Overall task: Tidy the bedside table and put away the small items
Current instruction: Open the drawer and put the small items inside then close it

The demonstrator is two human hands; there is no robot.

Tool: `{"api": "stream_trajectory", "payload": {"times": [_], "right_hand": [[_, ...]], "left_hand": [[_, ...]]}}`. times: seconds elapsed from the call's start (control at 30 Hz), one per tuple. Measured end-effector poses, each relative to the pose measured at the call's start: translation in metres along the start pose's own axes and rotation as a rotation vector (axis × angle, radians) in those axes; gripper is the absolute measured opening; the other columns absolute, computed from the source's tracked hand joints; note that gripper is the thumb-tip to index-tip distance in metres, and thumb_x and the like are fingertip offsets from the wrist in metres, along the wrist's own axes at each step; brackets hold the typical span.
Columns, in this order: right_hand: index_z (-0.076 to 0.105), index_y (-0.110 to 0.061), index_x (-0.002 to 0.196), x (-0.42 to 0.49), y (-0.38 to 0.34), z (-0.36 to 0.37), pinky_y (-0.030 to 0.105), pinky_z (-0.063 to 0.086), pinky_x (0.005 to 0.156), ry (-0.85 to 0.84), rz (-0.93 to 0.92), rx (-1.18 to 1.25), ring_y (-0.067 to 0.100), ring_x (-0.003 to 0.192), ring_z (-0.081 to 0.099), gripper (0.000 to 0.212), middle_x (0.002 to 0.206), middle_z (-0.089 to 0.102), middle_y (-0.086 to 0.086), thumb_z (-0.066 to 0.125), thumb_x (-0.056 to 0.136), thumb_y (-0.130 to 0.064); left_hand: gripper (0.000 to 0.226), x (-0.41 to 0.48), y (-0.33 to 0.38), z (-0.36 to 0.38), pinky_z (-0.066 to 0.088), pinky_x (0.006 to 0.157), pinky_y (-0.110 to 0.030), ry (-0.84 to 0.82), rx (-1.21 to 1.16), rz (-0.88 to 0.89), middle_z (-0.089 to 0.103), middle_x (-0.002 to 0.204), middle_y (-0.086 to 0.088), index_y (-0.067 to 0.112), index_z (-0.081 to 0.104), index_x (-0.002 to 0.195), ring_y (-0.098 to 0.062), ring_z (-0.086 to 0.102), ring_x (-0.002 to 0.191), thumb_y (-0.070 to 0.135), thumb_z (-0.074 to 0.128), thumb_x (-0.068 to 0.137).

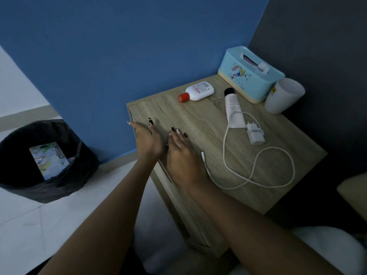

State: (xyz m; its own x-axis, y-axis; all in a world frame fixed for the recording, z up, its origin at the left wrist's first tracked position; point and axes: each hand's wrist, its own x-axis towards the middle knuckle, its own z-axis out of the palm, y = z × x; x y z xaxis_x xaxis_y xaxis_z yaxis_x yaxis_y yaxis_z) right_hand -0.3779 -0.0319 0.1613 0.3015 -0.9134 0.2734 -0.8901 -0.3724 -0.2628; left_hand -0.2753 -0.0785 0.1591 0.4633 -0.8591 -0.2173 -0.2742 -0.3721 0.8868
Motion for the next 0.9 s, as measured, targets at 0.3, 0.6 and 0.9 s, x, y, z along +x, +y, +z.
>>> {"api": "stream_trajectory", "payload": {"times": [0.3, 0.6, 0.9], "right_hand": [[0.054, 0.004, 0.128, -0.001, 0.002, 0.002, 0.040, 0.036, 0.112, 0.011, -0.003, -0.013, 0.028, 0.133, 0.045, 0.045, 0.135, 0.056, 0.017, 0.039, 0.089, -0.013], [0.057, 0.004, 0.124, 0.002, 0.003, 0.004, 0.044, 0.043, 0.104, -0.006, 0.005, 0.002, 0.030, 0.129, 0.050, 0.054, 0.130, 0.059, 0.019, 0.032, 0.085, -0.024], [0.058, 0.002, 0.125, -0.005, 0.005, 0.009, 0.044, 0.044, 0.103, 0.018, 0.003, 0.001, 0.027, 0.128, 0.051, 0.053, 0.130, 0.060, 0.015, 0.036, 0.085, -0.026]], "left_hand": [[0.078, 0.002, -0.012, 0.009, 0.035, 0.110, -0.051, 0.032, 0.047, 0.130, 0.033, 0.145, -0.031, -0.002, -0.019, 0.145, -0.040, 0.037, 0.134, 0.028, 0.035, 0.098], [0.073, -0.008, -0.007, 0.012, 0.029, 0.111, -0.039, 0.051, 0.101, 0.186, 0.015, 0.156, -0.025, 0.002, -0.019, 0.147, -0.034, 0.027, 0.142, 0.022, 0.033, 0.101], [0.080, -0.014, -0.008, 0.011, 0.030, 0.111, -0.040, 0.033, 0.122, 0.192, 0.016, 0.156, -0.022, 0.006, -0.019, 0.148, -0.033, 0.028, 0.141, 0.025, 0.041, 0.099]]}}
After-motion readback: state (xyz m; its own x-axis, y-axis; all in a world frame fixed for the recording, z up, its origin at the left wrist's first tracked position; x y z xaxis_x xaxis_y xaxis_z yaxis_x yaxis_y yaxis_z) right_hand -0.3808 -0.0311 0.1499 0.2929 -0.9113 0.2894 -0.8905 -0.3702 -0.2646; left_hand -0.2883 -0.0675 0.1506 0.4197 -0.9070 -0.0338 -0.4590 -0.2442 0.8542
